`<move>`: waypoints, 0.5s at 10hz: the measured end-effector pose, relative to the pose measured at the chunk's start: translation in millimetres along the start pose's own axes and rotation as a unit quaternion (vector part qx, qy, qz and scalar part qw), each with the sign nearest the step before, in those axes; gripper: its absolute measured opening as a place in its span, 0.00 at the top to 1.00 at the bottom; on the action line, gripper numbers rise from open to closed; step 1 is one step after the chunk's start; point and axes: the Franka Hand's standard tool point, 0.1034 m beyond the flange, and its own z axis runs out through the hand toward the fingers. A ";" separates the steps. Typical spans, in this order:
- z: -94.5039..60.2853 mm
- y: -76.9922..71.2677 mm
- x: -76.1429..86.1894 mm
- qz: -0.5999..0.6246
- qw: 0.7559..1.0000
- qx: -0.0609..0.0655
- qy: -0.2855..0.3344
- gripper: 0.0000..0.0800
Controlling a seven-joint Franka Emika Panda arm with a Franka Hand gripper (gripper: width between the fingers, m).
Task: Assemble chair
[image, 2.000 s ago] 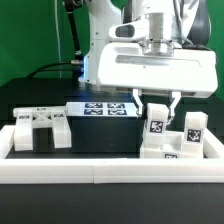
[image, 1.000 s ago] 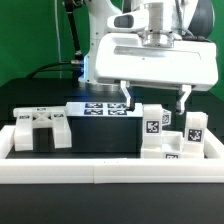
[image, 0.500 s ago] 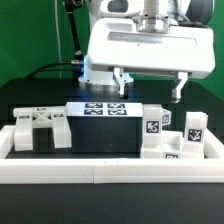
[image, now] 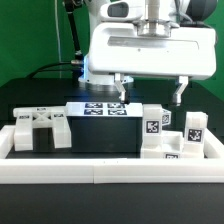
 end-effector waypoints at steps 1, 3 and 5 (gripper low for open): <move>1.2 -0.4 -2.5 0.002 0.999 0.007 -0.046 0.19; 0.1 -3.0 -0.3 0.005 0.993 0.018 -0.115 0.19; -0.4 -4.8 -0.6 0.005 0.986 0.025 -0.166 0.19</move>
Offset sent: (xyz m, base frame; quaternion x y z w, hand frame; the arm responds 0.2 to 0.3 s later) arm 0.0022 0.0012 -0.0008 0.0075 -0.1975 0.0002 0.9803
